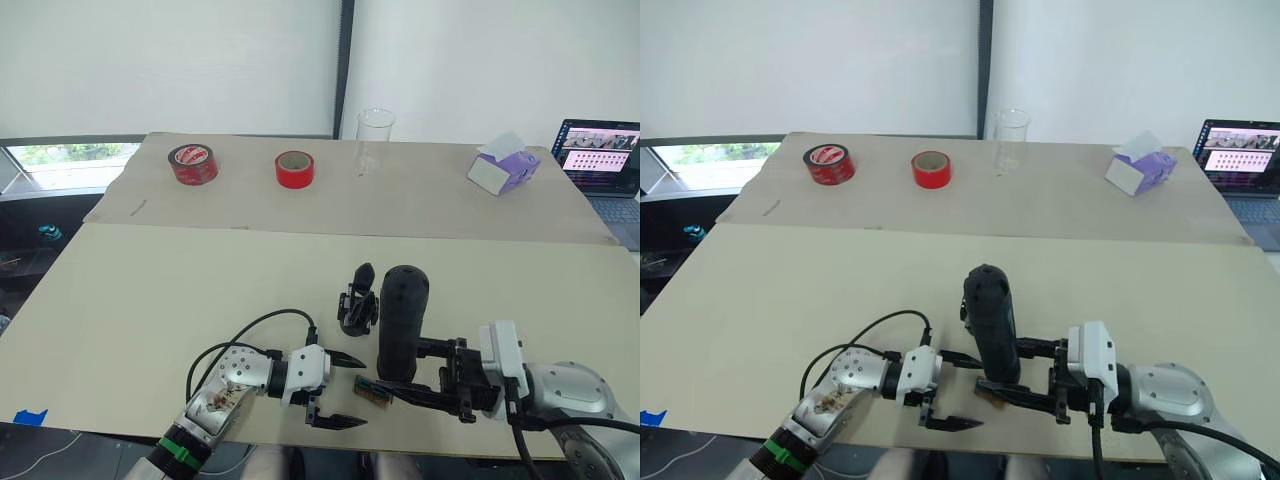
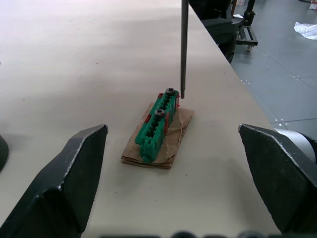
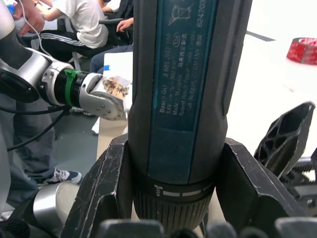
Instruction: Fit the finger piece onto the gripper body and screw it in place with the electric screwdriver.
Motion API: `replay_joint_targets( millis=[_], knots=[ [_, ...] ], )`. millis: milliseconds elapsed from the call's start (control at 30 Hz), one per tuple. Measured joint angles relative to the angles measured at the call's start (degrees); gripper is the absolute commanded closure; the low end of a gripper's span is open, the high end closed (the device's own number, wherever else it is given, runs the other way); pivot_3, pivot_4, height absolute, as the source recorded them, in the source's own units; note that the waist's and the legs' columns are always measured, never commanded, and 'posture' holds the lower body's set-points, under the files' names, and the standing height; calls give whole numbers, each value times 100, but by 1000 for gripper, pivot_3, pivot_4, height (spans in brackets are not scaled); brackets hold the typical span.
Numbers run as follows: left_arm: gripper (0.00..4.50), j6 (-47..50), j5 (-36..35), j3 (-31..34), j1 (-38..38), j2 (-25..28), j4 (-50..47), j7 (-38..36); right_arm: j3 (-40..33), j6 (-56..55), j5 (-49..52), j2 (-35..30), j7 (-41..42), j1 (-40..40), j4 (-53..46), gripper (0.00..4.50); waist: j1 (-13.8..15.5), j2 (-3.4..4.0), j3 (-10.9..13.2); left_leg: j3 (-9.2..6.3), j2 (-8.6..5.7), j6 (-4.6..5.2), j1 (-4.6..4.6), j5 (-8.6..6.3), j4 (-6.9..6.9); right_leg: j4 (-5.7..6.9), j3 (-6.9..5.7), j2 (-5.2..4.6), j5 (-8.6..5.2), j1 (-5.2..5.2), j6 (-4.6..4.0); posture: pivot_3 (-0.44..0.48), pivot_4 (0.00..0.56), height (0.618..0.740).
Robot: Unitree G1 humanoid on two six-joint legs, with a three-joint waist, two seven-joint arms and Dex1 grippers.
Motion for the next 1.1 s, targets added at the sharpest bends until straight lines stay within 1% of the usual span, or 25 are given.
replay_joint_targets(
  millis=[200,533,1100],
  knots=[
    [0,-4,0,-3,-16,-1,14,-12,-10,0,23,-1,11,9,-4,2594,1,0,0,0,0,0,0,0,0,0,0,0,0,0,0,0,150,740],
    [0,-18,0,-9,-84,-30,96,-40,-316,54,500,-31,-204,-195,-180,2594,11,0,0,0,-1,0,5,0,2,0,0,-1,0,5,1,0,150,740],
    [0,-48,0,-5,-197,-89,239,-52,-197,82,314,101,-179,-183,-113,2594,16,0,0,0,-2,1,6,0,4,0,0,-2,1,8,1,0,150,740]
  ],
)
